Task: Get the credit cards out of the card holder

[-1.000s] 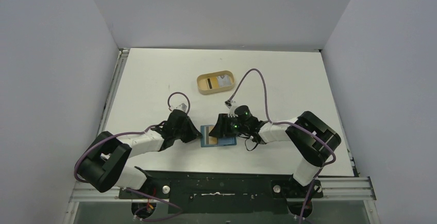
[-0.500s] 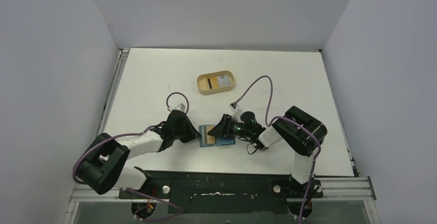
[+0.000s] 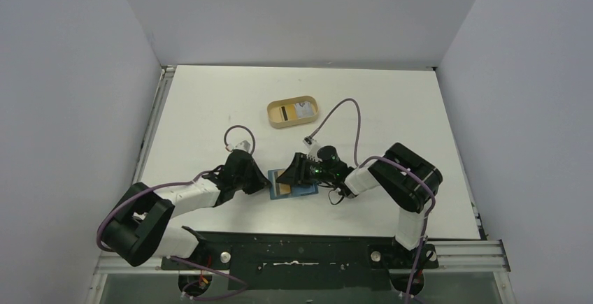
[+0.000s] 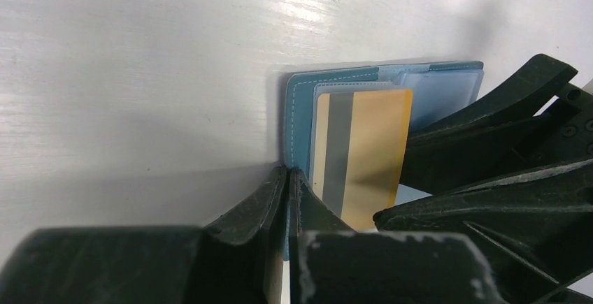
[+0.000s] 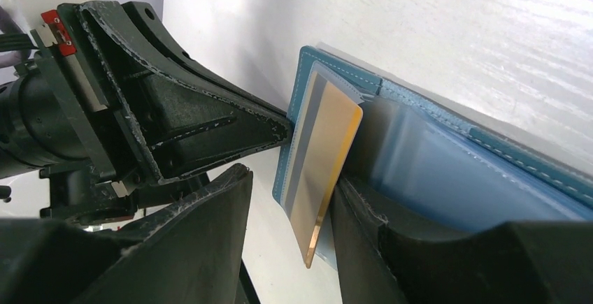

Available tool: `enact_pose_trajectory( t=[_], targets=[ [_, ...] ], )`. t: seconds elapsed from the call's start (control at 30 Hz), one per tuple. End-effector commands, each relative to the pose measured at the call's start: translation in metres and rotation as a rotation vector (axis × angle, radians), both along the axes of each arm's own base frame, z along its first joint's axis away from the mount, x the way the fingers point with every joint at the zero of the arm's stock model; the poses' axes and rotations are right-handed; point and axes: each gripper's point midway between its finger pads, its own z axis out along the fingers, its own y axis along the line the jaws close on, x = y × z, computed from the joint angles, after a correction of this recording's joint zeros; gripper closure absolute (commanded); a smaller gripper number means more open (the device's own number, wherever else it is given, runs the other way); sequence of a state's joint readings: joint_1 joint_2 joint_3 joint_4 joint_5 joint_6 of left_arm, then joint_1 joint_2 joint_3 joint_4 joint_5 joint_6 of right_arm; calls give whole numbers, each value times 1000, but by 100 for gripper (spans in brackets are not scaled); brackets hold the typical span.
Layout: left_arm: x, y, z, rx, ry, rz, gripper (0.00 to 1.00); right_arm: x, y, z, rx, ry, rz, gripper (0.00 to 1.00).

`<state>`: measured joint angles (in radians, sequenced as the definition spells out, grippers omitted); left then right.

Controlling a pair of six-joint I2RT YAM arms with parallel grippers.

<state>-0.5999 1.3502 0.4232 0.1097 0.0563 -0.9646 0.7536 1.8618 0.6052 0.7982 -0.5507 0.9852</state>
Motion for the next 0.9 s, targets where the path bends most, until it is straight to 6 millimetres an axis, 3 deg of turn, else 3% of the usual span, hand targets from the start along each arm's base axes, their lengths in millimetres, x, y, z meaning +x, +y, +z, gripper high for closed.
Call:
enact_pose_trajectory(
  t=[0.0, 0.33, 0.87],
  targets=[
    [-7, 5, -7, 31, 25, -11, 100, -7, 12, -7, -54, -13, 49, 54],
    [-10, 7, -8, 33, 31, -11, 100, -16, 25, -16, -60, 22, 102, 54],
    [-13, 9, -11, 36, 41, -9, 100, -6, -13, -13, -58, 33, 47, 55]
  ],
)
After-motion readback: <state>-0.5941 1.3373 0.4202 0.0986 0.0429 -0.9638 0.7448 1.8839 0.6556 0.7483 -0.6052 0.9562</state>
